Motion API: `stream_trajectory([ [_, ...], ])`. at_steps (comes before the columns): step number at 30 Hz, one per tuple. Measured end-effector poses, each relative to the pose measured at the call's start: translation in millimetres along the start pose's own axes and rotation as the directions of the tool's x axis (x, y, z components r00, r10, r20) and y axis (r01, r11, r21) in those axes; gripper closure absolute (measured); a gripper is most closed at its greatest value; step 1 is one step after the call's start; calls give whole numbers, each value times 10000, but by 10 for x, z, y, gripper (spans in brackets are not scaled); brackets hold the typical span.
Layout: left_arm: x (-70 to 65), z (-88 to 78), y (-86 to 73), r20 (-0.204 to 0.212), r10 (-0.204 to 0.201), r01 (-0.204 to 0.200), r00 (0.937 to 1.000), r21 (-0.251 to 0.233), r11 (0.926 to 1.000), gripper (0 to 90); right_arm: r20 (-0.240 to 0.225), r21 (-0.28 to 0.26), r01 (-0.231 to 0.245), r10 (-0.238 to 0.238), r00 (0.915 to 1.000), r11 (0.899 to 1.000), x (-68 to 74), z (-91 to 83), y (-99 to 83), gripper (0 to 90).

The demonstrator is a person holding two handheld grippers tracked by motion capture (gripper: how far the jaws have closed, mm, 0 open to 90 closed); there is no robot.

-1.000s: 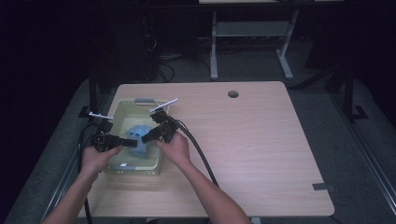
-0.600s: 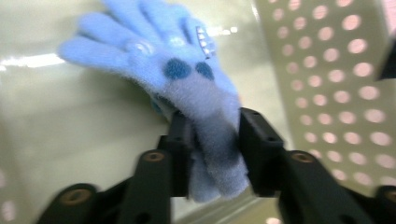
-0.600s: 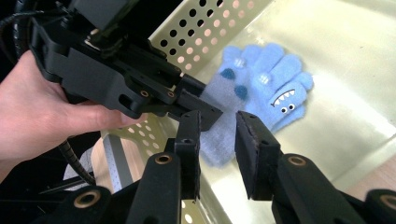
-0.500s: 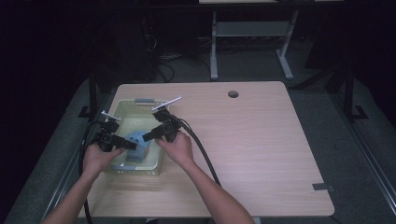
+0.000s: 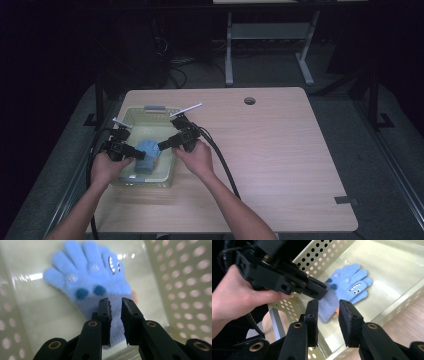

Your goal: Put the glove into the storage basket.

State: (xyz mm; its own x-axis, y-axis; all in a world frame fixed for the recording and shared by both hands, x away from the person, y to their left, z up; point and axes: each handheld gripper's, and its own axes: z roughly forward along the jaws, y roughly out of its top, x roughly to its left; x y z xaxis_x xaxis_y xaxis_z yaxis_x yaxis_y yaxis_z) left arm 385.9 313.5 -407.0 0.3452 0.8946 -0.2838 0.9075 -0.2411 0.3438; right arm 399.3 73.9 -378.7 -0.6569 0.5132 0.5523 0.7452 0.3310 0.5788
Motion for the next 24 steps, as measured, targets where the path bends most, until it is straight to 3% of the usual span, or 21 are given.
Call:
stream_trajectory([
  [3, 4, 70, 17, -109, 60, -54, 9999, 560, 9984, 756, -14, -10, -5, 5, 10000, 10000, -9, -27, -5, 687],
  [4, 7, 74, 20, -78, 25, -21, 10000, 543, 9985, 753, -40, -36, -35, 34, 10000, 10000, -11, -31, -7, 686],
  [7, -10, 41, 20, -97, 88, -85, 9999, 312, 9995, 736, -103, -12, 9, -9, 9999, 10000, -18, -36, -22, 684],
  [12, -1, -69, 11, 268, 151, -142, 9995, -320, 9994, 668, -147, -86, -123, 122, 9998, 9999, -38, -64, -30, 676],
  [13, -21, -91, 3, 509, -124, 163, 9986, -763, 9970, 645, -204, -166, -220, 216, 9996, 9996, -34, -74, -33, 674],
  [15, -8, -136, 0, 777, -93, 167, 9969, -952, 9953, 622, -165, -203, -187, 183, 9997, 9996, -43, -99, -40, 665],
  [18, -11, -210, -19, 860, 6, 107, 9963, -1301, 9914, 594, -211, -346, -224, 216, 9995, 9992, -59, -146, -60, 655],
  [24, -6, -249, -22, 946, -56, 203, 9955, -1553, 9877, 567, -244, -469, -203, 192, 9995, 9987, -88, -241, -80, 631],
])
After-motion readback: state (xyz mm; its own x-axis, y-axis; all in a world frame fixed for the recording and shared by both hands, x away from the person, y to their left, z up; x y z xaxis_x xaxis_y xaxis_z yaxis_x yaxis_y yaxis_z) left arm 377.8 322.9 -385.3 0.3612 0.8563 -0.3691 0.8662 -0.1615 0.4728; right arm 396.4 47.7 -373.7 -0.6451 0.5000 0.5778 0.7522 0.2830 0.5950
